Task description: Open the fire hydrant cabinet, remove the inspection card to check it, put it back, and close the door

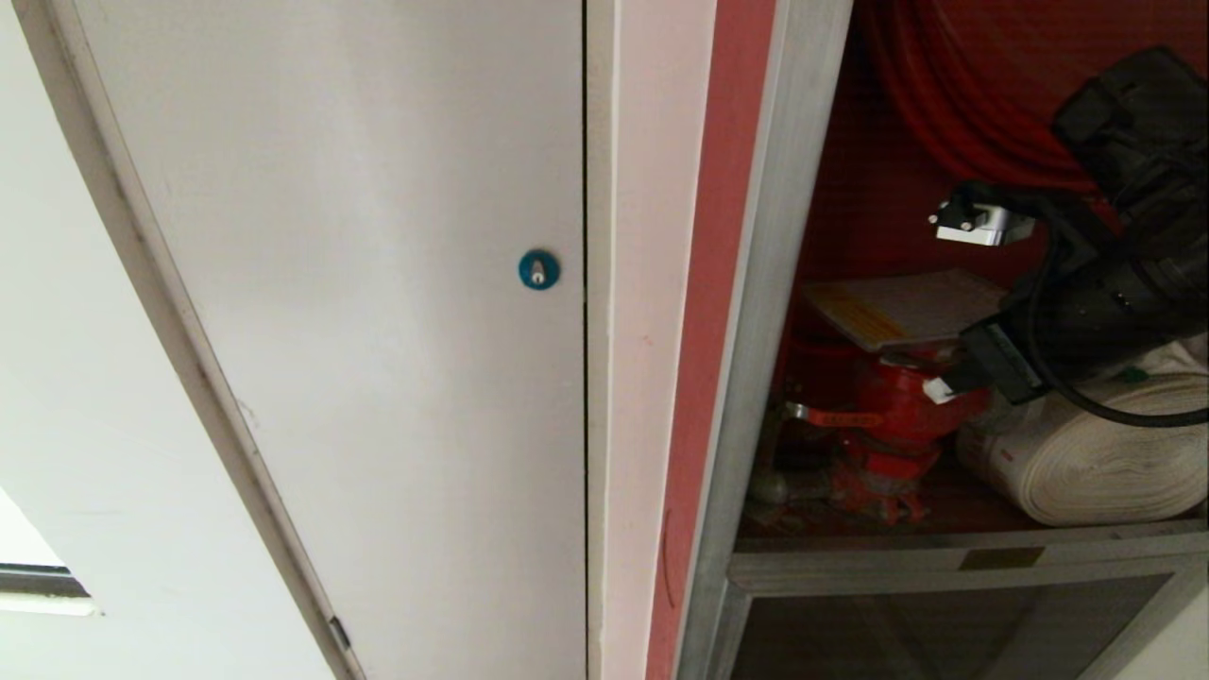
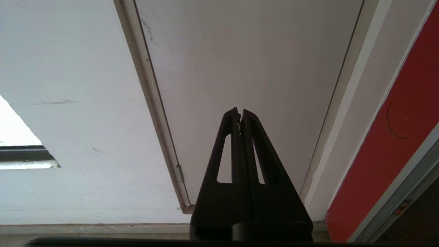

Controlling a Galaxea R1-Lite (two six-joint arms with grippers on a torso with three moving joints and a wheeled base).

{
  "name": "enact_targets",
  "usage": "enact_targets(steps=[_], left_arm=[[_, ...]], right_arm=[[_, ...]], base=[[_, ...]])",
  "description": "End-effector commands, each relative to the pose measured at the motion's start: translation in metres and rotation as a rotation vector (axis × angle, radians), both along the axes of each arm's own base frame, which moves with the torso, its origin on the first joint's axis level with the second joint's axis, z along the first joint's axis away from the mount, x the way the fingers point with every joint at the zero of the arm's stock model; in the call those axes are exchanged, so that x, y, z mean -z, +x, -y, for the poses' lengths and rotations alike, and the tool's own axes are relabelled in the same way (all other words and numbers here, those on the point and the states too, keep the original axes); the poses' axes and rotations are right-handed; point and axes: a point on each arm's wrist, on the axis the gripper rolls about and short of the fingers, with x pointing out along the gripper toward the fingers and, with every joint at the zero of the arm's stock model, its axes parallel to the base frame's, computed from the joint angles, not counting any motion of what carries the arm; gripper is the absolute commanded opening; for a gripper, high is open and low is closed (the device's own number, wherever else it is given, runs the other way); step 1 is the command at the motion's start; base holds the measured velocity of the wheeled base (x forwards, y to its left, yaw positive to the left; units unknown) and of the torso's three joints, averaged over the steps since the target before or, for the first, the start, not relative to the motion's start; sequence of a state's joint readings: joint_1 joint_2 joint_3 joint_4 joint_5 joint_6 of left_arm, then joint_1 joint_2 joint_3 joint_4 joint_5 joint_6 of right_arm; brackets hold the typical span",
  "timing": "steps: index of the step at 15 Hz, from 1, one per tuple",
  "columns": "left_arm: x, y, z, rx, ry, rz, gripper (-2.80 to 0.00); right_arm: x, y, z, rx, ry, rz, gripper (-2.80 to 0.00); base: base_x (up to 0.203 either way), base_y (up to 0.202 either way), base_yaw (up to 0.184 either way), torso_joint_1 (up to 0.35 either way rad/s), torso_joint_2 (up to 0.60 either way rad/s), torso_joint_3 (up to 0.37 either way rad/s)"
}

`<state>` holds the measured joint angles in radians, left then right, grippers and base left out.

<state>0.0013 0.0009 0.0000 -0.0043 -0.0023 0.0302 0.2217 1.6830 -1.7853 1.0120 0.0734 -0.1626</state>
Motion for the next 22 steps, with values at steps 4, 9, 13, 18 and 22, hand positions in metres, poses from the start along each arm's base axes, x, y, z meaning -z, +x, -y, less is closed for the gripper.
enact_targets(steps=[4, 9, 13, 18, 22], left_arm=[[0.000, 0.000, 0.000, -0.001, 0.000, -0.002, -2.80], [0.000, 0.000, 0.000, 0.000, 0.000, -0.002, -2.80], [0.000, 0.000, 0.000, 0.000, 0.000, -0.002, -2.80], [0.000, 0.000, 0.000, 0.000, 0.000, -0.002, -2.80], [0.000, 0.000, 0.000, 0.000, 0.000, -0.002, -2.80]], right_arm=[[0.001, 0.016, -0.004, 0.003, 0.019, 0.069, -2.80], [-0.005, 0.019, -0.005, 0.042, 0.064, 0.112, -2.80], [-0.005, 0.019, -0.005, 0.043, 0.074, 0.120, -2.80], [-0.007, -0.009, 0.001, 0.029, 0.076, 0.071, -2.80], [-0.026, -0.067, 0.014, 0.016, 0.107, 0.147, -2.80]], base=[[0.000, 0.000, 0.000, 0.000, 0.00, 0.000], [0.000, 0.000, 0.000, 0.000, 0.00, 0.000], [0.000, 0.000, 0.000, 0.000, 0.00, 0.000], [0.000, 0.000, 0.000, 0.000, 0.00, 0.000], [0.000, 0.000, 0.000, 0.000, 0.00, 0.000]])
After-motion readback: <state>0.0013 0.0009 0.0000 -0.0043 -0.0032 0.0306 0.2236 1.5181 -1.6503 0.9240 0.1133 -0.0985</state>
